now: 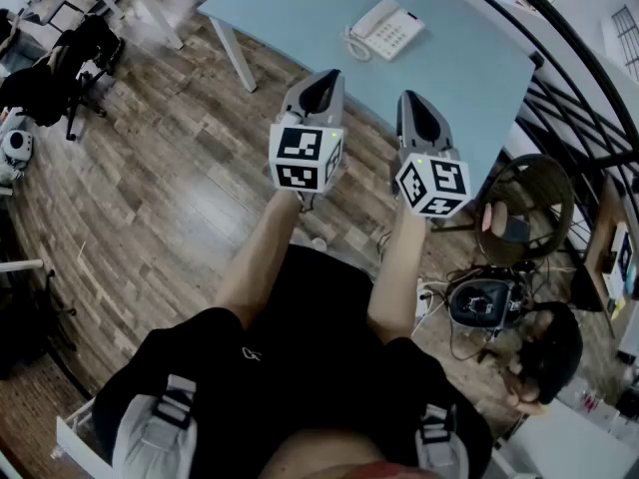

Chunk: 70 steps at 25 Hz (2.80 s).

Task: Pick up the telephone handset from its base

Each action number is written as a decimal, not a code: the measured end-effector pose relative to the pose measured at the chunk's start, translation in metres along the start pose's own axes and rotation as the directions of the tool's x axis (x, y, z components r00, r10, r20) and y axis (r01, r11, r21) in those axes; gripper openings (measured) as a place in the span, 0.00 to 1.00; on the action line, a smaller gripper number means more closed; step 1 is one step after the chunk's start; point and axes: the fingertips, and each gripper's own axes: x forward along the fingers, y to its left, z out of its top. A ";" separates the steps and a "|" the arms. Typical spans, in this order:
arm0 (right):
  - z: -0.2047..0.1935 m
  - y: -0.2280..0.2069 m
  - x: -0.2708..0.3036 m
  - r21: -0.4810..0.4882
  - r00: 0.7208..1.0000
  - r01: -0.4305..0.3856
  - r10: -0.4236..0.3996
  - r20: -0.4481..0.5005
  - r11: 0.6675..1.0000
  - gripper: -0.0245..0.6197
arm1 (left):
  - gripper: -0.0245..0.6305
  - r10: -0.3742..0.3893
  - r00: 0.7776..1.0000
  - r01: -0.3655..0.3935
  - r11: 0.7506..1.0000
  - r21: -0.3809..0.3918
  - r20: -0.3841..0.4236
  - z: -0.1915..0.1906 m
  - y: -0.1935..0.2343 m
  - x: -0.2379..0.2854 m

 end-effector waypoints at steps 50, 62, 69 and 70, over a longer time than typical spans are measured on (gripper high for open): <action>-0.190 -0.184 0.359 0.335 0.915 0.216 -0.070 -0.398 0.917 0.24 | 0.04 -0.167 0.908 0.126 0.983 -0.131 -0.384 -0.162 0.184 0.375; -0.260 -0.210 0.413 0.523 0.830 0.256 0.092 -0.550 0.813 0.32 | 0.04 -0.148 0.888 0.083 0.983 -0.165 -0.435 -0.198 0.187 0.388; -0.269 -0.212 0.429 0.616 0.835 0.289 0.121 -0.536 0.732 0.28 | 0.04 -0.142 0.892 0.074 0.982 -0.172 -0.430 -0.195 0.199 0.391; -0.268 -0.213 0.429 0.631 0.840 0.289 0.125 -0.528 0.720 0.27 | 0.04 -0.141 0.894 0.073 0.982 -0.171 -0.426 -0.193 0.200 0.392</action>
